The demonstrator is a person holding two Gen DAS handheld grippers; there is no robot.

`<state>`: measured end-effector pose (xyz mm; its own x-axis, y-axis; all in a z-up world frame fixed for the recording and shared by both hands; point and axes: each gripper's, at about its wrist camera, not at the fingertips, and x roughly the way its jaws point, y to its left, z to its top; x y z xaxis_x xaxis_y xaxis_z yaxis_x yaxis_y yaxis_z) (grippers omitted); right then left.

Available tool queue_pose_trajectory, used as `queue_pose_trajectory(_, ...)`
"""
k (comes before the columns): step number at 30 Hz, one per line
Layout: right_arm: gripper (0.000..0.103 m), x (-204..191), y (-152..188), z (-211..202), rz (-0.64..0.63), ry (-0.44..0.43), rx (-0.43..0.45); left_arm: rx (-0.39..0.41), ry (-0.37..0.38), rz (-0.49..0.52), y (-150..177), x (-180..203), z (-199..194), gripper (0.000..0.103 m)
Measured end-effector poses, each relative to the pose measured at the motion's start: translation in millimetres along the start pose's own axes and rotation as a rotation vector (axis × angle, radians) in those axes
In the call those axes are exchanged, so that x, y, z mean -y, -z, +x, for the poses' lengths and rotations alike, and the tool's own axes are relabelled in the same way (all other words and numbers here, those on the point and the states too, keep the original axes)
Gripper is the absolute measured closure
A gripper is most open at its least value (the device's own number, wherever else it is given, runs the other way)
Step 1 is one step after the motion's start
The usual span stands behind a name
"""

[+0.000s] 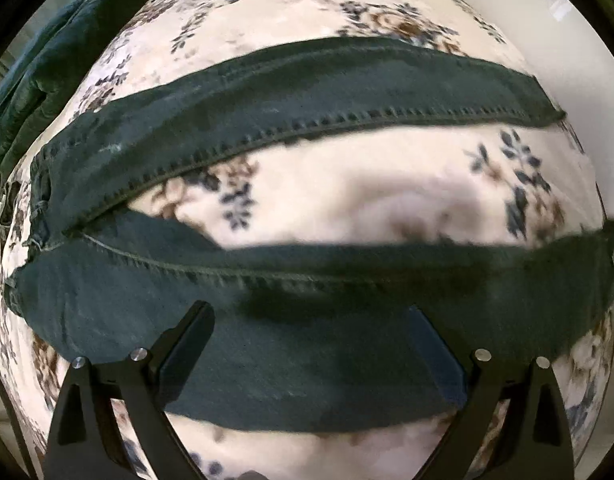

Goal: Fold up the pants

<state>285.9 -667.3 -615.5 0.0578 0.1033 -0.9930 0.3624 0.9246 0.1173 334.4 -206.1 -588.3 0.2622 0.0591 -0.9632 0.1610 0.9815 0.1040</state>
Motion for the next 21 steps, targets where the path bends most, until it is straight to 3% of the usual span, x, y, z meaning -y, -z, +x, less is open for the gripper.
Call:
queue_pose_trajectory(3,0.042,-16.8,0.2,-1.3,0.002,-0.068,-0.075,0.001,0.007,0.008,-22.3,-24.5,-4.0,0.004)
queue_pose_trajectory(7,0.039,-67.7,-43.0,6.3,0.021,-0.142,-0.075,0.038,-0.049,0.070,-74.4,-71.8,-7.7,0.004)
queue_pose_trajectory(10,0.030,-148.9,-89.5,10.3,-0.143,-0.167,-0.060,0.028,-0.108,0.058,-123.5,-136.6,-1.7,0.004)
queue_pose_trajectory(12,0.025,-208.8,-121.6,19.4,-0.212,-0.152,-0.069,-0.018,-0.129,-0.004,-154.8,-193.6,9.0,0.004)
queue_pose_trajectory(15,0.025,-282.9,-158.7,33.2,-0.164,-0.170,-0.158,-0.102,-0.110,-0.178,-187.0,-282.1,27.6,0.004)
queue_pose_trajectory(17,0.025,-340.2,-179.1,54.0,-0.125,-0.179,-0.223,-0.150,-0.026,-0.268,-203.6,-335.5,45.4,0.004)
queue_pose_trajectory(19,0.025,-398.9,-193.6,68.1,-0.233,-0.151,-0.271,-0.202,0.021,-0.236,-217.9,-363.3,66.0,0.004)
queue_pose_trajectory(21,0.025,-450.2,-197.0,81.3,-0.379,-0.093,-0.292,-0.250,0.036,-0.118,-229.6,-370.0,86.8,0.004)
